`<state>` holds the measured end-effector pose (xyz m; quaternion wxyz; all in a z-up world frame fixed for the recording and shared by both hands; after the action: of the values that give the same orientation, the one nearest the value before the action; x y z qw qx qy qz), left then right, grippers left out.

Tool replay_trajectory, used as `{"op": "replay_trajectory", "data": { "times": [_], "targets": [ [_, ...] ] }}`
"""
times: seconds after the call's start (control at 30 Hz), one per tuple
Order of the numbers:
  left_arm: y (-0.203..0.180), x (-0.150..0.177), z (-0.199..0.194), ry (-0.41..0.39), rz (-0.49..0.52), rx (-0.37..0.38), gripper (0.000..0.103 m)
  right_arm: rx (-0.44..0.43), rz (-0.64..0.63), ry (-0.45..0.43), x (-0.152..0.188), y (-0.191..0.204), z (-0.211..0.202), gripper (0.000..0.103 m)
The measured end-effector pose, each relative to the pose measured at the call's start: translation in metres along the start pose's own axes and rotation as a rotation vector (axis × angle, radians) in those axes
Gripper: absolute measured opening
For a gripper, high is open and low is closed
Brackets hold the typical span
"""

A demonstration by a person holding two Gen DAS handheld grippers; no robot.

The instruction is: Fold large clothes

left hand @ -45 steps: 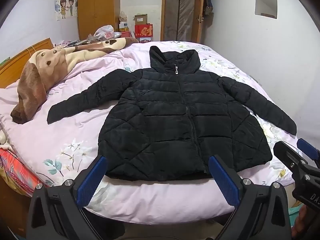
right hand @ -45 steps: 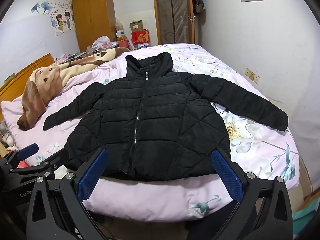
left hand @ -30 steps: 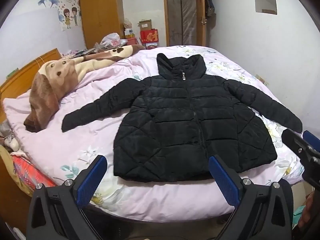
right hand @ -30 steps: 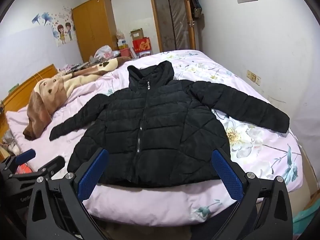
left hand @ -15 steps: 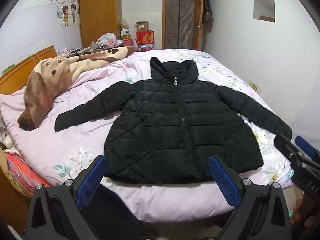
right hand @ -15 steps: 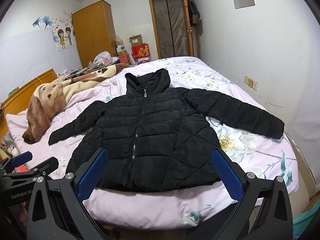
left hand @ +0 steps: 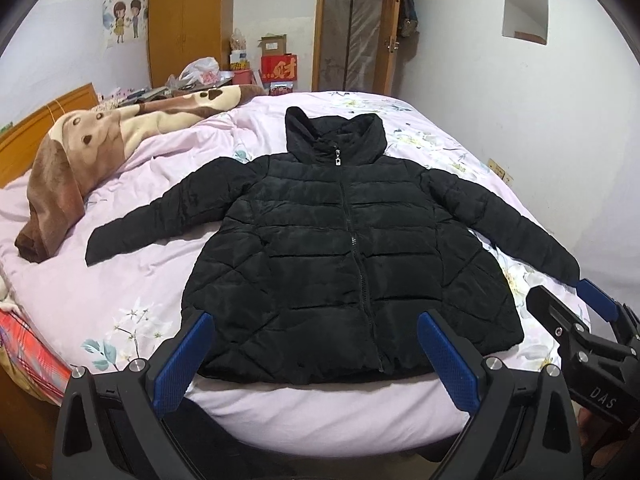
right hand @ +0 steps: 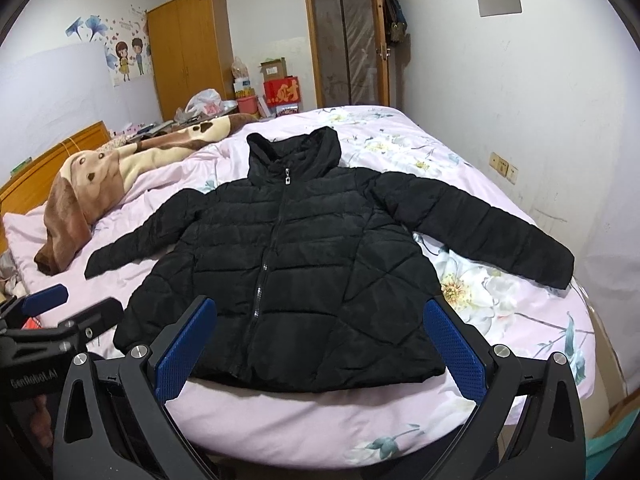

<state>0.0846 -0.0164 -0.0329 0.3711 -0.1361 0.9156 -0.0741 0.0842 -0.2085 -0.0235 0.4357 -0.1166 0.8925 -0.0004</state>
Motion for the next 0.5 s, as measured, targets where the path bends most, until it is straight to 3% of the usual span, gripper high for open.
{"op": "replay_trajectory", "data": {
  "times": [0.37, 0.5],
  "targets": [
    [0.009, -0.002, 0.026, 0.056, -0.018, 0.01, 0.103, 0.006, -0.026, 0.016, -0.012, 0.006, 0.018, 0.103],
    [0.013, -0.008, 0.03, 0.055, 0.001, -0.022, 0.103, 0.01, -0.02, 0.022, -0.018, 0.007, 0.024, 0.103]
  ]
}}
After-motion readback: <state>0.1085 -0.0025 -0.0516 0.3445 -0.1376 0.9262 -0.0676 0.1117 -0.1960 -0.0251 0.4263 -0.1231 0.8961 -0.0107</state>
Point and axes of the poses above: each gripper's, at about its wrist camera, not at the fingertips, and z roughly the way its jaws point, y to its left, x to its underside, the point moved 9 cm from there along z, roughly the way its jaws point, and after that the axes turned 14 degrees about -z, right-handed, at the moved point
